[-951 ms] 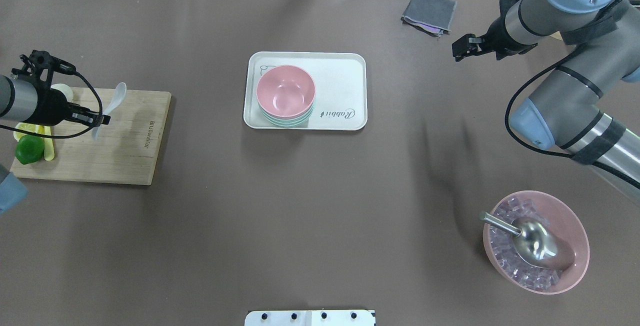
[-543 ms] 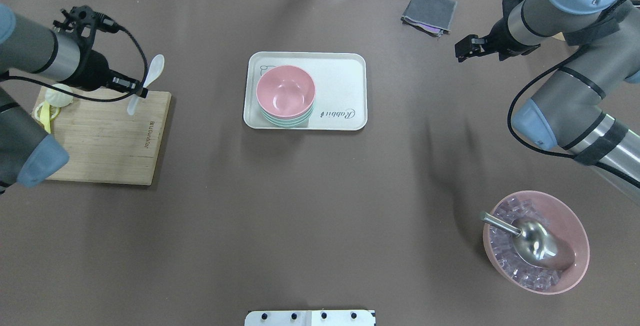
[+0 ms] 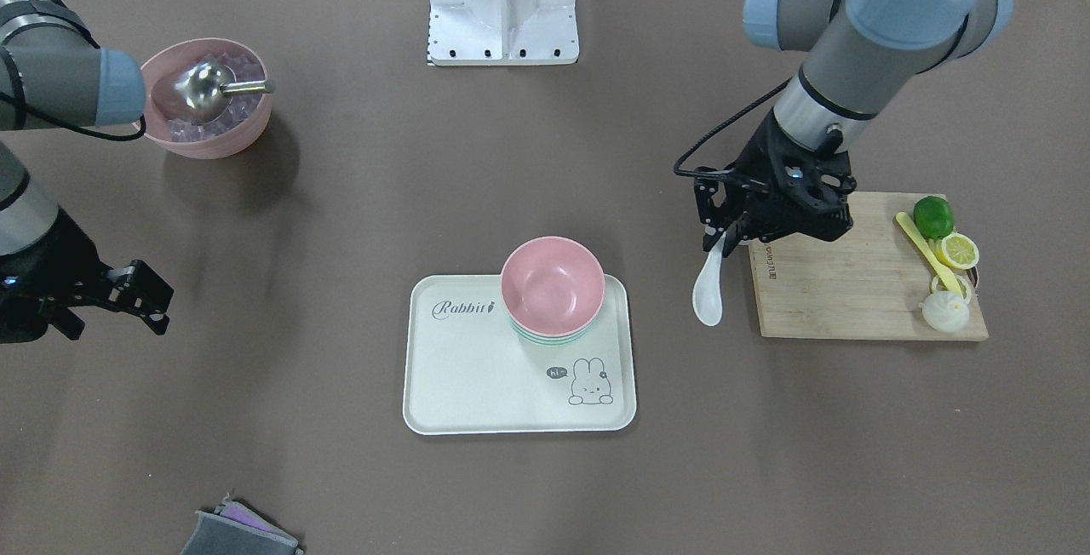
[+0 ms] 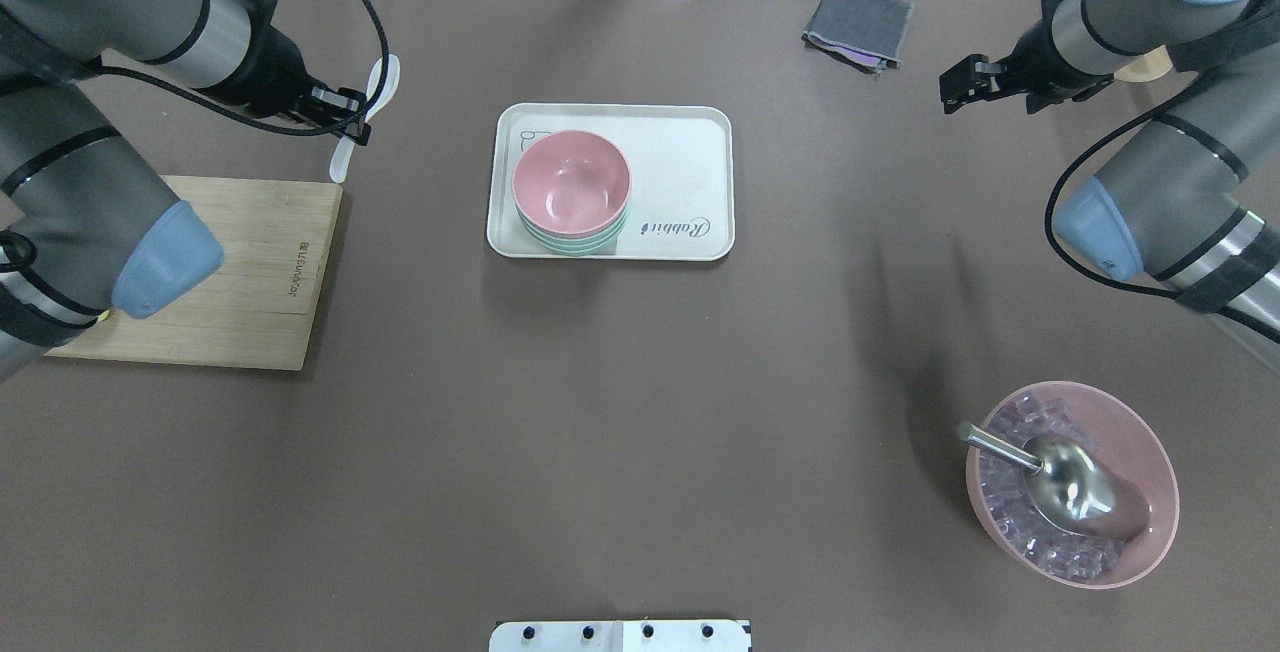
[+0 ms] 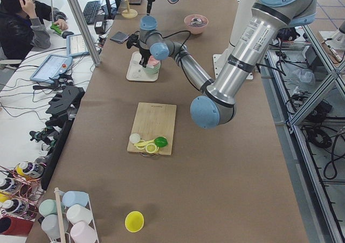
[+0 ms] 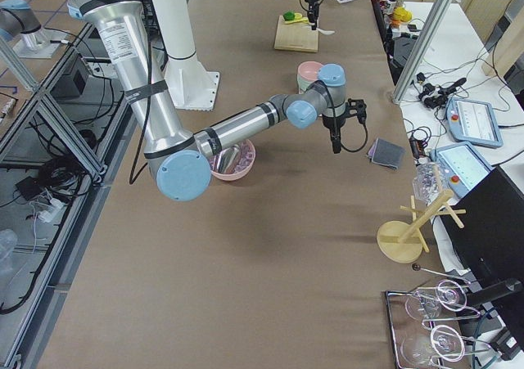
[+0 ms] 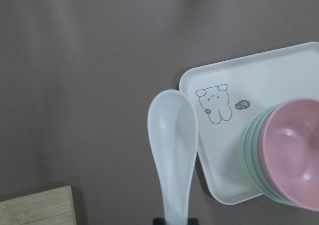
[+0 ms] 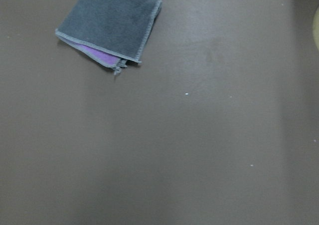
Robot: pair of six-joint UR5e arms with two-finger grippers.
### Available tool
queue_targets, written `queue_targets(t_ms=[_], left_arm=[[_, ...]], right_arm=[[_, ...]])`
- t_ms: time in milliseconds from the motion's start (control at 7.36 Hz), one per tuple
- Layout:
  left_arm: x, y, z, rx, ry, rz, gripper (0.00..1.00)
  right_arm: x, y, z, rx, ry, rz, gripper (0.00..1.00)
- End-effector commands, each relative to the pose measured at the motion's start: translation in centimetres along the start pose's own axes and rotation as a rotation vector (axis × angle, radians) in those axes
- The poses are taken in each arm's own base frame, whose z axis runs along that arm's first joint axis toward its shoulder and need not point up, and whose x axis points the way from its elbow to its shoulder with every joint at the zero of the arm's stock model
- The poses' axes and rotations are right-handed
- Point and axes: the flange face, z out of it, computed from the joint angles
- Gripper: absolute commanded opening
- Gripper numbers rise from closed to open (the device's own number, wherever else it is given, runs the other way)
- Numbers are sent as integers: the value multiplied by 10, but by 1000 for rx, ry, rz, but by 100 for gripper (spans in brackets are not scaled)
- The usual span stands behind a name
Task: Stack pink bowl on green and place spoon
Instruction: 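Lift the white spoon with the left gripper and carry it to the pink bowl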
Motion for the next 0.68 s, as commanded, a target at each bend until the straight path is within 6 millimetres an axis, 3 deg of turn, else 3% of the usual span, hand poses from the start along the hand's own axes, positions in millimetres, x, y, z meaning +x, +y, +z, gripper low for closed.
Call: queue_targets(t_ms=[0, 136, 272, 543], left_arm=[[75, -1, 37, -4, -21, 16, 0], [95, -14, 54, -11, -36, 17, 0], [110, -14, 67, -27, -35, 28, 0], [133, 8, 88, -27, -54, 62, 0]], right_arm=[[78, 9, -9, -44, 2, -15, 100], [118, 18, -14, -57, 6, -13, 100], [149, 30, -16, -67, 13, -23, 100], [190, 59, -9, -95, 45, 1, 100]])
